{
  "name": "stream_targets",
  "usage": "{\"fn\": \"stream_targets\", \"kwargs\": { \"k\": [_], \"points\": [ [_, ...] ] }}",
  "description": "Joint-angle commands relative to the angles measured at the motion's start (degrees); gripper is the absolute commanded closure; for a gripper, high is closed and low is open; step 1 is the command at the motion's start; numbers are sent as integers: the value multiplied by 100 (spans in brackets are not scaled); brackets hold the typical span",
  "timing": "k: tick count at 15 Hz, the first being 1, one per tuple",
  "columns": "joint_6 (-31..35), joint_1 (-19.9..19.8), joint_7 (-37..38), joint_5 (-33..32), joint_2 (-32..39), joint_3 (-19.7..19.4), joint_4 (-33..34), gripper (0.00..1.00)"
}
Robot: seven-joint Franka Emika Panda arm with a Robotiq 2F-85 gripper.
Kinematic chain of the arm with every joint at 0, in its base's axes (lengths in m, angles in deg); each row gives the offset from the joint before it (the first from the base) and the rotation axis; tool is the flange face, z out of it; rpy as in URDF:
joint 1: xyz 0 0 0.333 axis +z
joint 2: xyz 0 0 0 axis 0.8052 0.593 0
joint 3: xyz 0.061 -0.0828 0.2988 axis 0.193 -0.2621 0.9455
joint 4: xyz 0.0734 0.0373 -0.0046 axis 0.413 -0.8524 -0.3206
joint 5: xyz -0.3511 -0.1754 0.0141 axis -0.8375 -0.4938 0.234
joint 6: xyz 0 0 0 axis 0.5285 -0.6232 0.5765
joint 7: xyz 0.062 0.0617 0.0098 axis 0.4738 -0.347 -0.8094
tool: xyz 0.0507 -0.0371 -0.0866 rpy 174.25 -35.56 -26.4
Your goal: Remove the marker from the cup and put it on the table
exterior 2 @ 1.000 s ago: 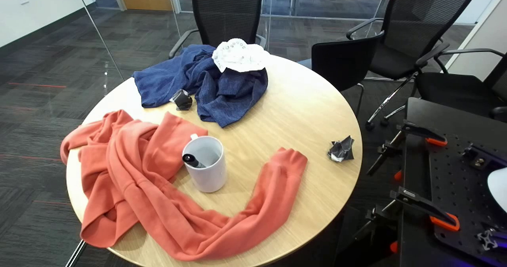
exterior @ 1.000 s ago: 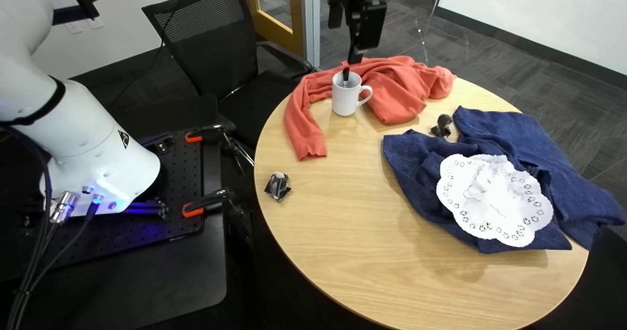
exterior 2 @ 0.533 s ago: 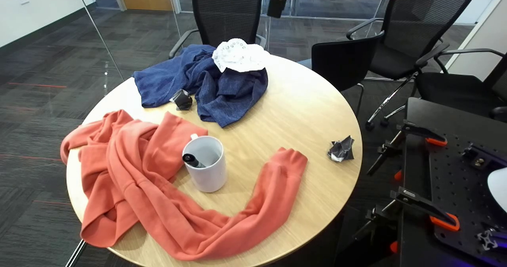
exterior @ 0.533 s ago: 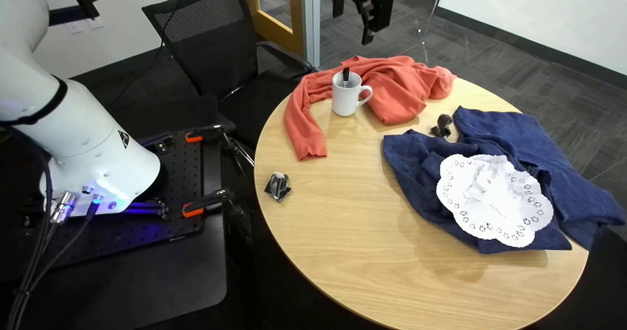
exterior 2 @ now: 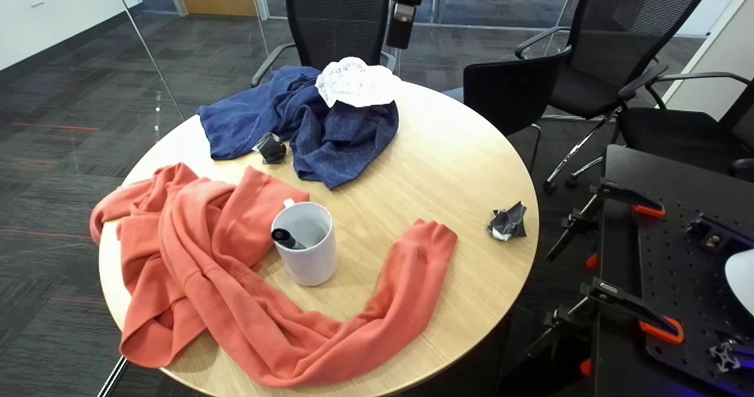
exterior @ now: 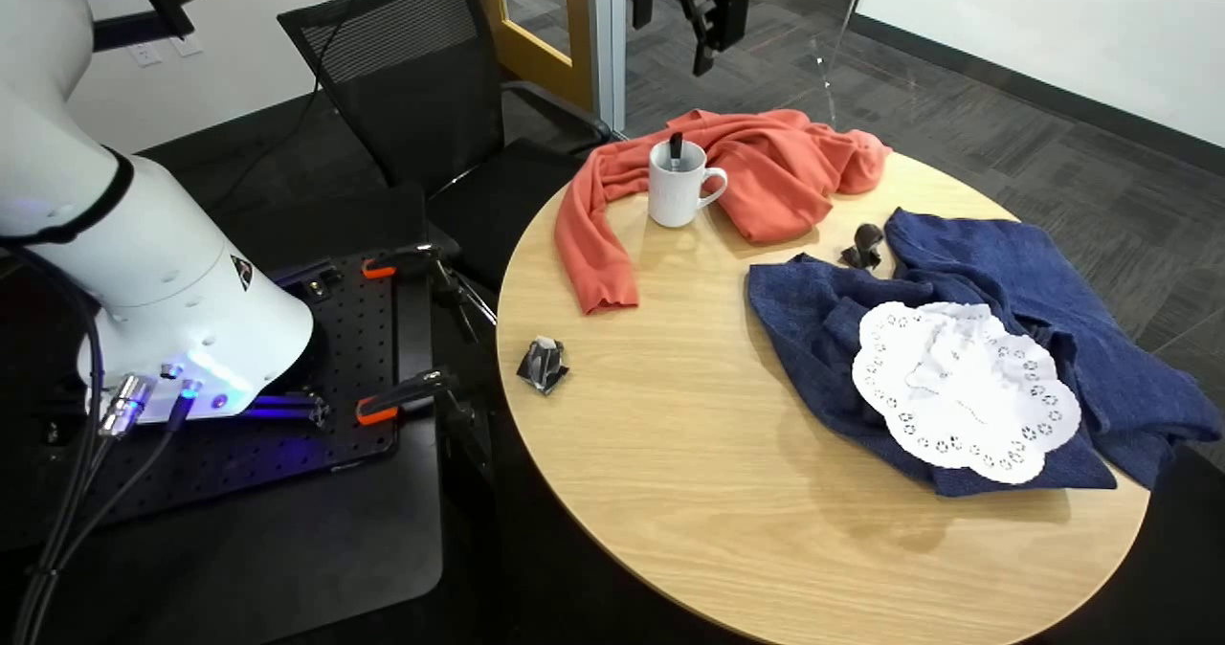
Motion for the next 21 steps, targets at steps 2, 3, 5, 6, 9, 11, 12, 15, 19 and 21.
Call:
{"fn": "stream_targets", "kwargs": {
  "k": [2, 3, 5, 6, 9, 11, 12, 15, 19, 21],
  "points": [
    [134, -24, -30, -26, 11, 12, -28, 0],
    [330, -19, -146, -4, 59, 13, -51, 0],
    [847, 3, -438, 99, 190, 29, -103, 0],
    [1129, 18, -615, 137, 277, 53, -138, 0],
    [1830, 66, -1274, 497, 560, 205, -204, 0],
    [2110, 74, -1771, 917, 754, 406, -211, 0],
    [2200, 66, -2016, 1114, 864, 530, -186, 0],
    [2316, 28, -2594, 1561, 1145, 886, -121, 0],
    [2481, 18, -2941, 1713, 1494, 1230, -50, 0],
    [2764, 7, -2929, 1645, 1703, 1362, -3, 0]
  ]
}}
